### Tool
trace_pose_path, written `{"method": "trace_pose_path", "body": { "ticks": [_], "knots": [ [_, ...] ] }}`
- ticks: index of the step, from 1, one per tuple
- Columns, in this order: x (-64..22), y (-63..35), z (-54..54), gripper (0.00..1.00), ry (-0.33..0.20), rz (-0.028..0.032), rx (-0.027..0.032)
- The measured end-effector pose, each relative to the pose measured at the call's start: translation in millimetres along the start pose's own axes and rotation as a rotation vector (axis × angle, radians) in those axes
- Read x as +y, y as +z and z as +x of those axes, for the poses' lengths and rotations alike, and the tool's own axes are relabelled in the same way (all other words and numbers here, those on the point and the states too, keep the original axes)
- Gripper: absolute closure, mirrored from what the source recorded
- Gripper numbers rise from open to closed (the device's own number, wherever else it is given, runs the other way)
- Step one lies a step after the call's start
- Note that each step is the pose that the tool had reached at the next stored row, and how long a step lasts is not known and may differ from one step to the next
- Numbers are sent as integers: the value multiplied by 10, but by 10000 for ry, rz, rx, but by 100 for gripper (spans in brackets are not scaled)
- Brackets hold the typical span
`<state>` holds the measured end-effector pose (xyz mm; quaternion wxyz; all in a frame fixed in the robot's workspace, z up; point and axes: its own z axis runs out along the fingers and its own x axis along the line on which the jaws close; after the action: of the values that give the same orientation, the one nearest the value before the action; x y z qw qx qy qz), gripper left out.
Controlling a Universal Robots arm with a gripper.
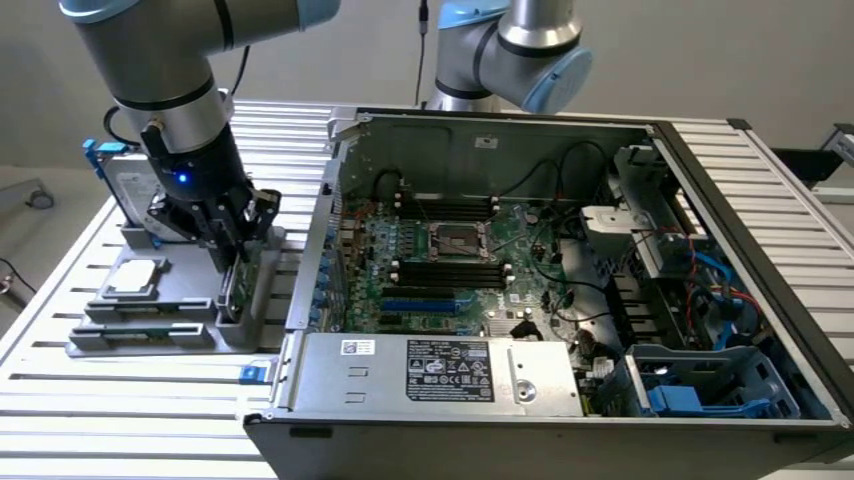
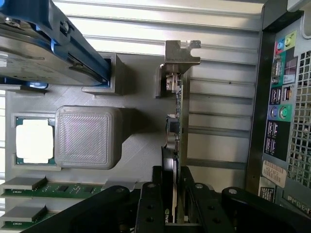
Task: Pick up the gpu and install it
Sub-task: 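Pick up the gpu and move the gpu toward the slot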
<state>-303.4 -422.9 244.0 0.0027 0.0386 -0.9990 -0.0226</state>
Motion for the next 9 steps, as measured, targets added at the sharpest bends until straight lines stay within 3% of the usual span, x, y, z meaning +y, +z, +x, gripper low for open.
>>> {"method": "trace_pose_path", "body": {
  "ticks": [5, 9],
  "knots": [
    [0, -1, 0, 74, -1, -10, -3],
    [3, -63, 0, 74, -1, -101, -6]
  ]
}}
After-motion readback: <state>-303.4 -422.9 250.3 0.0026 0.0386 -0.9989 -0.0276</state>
